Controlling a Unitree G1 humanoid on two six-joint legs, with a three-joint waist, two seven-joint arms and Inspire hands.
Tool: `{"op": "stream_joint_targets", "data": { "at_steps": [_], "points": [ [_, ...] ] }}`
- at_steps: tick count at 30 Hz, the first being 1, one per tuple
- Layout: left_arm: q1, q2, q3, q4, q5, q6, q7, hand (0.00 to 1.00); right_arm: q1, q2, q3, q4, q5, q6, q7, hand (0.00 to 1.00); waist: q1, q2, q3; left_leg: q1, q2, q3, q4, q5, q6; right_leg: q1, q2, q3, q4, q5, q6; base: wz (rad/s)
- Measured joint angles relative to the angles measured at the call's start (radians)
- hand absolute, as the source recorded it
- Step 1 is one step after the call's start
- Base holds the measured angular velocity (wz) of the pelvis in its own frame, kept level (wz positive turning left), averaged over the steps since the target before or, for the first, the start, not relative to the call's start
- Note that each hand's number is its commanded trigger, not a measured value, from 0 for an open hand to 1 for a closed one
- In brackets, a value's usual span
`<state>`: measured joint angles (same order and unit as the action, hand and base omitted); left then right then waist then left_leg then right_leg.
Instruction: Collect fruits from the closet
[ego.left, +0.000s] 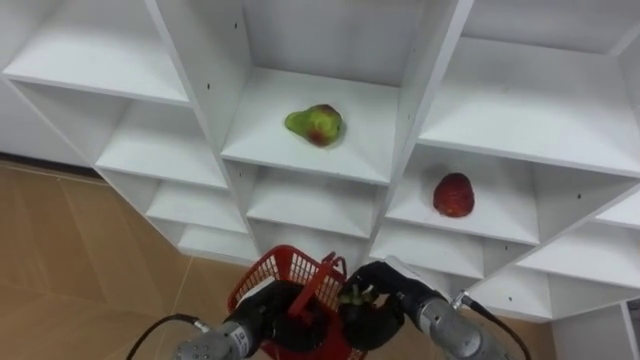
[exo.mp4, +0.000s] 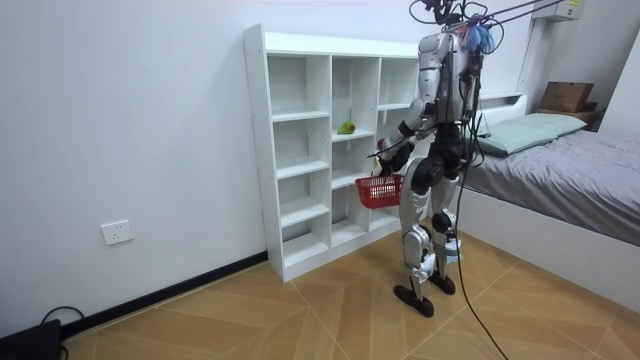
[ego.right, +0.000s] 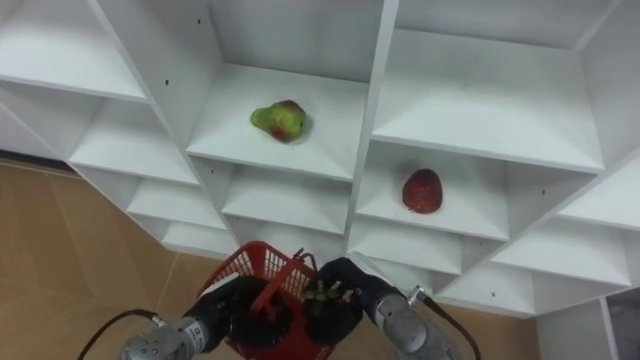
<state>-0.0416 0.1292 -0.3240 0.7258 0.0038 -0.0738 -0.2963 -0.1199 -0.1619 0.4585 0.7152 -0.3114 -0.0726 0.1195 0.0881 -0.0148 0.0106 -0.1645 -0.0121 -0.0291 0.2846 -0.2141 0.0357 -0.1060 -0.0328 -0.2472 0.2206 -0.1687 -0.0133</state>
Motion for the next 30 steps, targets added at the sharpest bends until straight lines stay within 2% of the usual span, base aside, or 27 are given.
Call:
{"op": "stream_joint_targets", "data": {
  "at_steps": [8,9,10,11,30],
  "points": [
    [-0.006,0.001,-0.036,0.000,0.002,0.000,0.003,1.00,-0.007,0.004,0.031,0.018,0.000,0.002,-0.009,1.00,0.002,0.008,0.0025,0.000,0.000,0.000,-0.002,0.000,0.000,0.000,-0.001,-0.001,-0.001,0.000,0.000,0.00],
    [-0.006,0.001,-0.036,0.000,0.008,0.000,0.003,1.00,-0.007,0.004,0.031,0.019,0.000,0.002,-0.009,0.65,0.002,0.009,0.0027,0.000,0.000,0.000,-0.002,0.000,0.000,0.000,0.000,-0.001,-0.001,0.000,0.000,0.00],
    [-0.006,0.001,-0.037,0.000,0.009,0.000,0.003,1.00,-0.008,0.004,0.031,0.020,0.000,0.002,-0.009,0.47,0.002,0.010,0.0028,0.000,0.000,0.000,-0.001,0.000,0.000,0.000,0.000,-0.001,-0.001,0.000,0.000,0.00],
    [-0.005,0.000,-0.037,0.000,0.010,0.000,0.003,1.00,-0.009,0.005,0.030,0.021,0.000,0.002,-0.008,0.00,0.001,0.011,0.0034,-0.001,0.000,0.000,-0.002,0.000,0.000,0.000,-0.001,-0.002,-0.001,0.000,0.000,0.00],
    [-0.006,-0.002,-0.063,-0.009,0.010,0.002,0.008,1.00,-0.013,0.017,0.030,0.027,0.001,0.009,0.006,0.00,0.000,0.013,0.0050,0.001,-0.001,0.001,-0.010,0.001,0.001,-0.002,-0.002,-0.003,-0.001,0.000,0.001,0.00]
  ]
}}
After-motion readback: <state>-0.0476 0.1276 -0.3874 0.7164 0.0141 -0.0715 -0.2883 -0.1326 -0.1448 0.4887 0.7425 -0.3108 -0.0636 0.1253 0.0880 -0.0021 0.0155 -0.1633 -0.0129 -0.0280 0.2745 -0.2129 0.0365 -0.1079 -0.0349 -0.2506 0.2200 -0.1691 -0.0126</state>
